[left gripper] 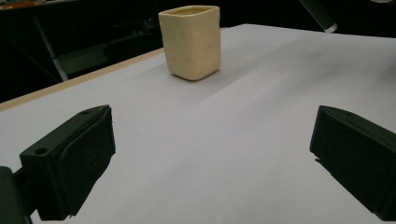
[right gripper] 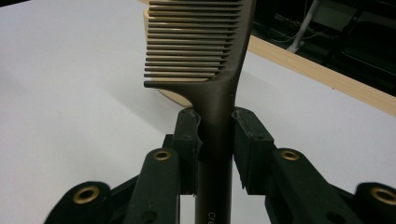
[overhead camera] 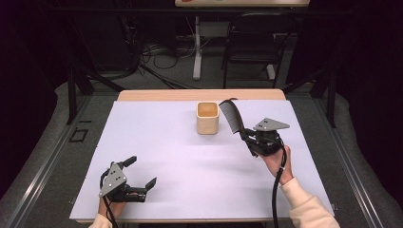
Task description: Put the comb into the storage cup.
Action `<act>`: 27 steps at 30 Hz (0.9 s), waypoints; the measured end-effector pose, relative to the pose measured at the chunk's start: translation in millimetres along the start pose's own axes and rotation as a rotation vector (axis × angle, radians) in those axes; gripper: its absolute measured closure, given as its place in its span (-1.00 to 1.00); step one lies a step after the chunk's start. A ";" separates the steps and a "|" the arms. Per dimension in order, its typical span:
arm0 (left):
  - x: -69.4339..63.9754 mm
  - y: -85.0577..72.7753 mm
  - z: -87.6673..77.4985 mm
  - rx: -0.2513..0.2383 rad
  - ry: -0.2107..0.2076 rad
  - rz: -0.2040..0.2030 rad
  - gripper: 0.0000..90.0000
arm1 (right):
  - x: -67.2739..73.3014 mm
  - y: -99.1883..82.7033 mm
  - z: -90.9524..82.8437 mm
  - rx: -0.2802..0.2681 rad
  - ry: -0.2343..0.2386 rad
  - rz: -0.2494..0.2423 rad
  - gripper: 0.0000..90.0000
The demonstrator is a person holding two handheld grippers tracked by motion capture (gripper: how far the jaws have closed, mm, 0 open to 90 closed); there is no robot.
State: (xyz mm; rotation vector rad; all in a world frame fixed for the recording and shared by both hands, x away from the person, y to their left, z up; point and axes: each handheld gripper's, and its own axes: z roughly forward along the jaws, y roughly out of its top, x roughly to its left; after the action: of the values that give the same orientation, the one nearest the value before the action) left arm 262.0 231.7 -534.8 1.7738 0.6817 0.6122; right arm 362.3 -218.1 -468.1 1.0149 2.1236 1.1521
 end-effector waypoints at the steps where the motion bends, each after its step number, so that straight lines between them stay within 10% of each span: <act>1: 0.1 0.1 -0.3 -0.002 0.001 0.000 -1.00 | 0.0 3.3 0.7 -0.003 0.001 -0.002 0.61; 27: -0.1 0.1 -0.3 -0.003 -0.002 -0.003 -1.00 | -3.7 24.3 17.5 -0.016 0.018 -0.001 0.61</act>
State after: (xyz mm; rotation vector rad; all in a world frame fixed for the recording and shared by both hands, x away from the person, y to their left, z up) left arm 261.8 231.7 -534.6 1.7705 0.6812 0.6093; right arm 385.9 -204.1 -455.8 0.9989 2.1256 1.1805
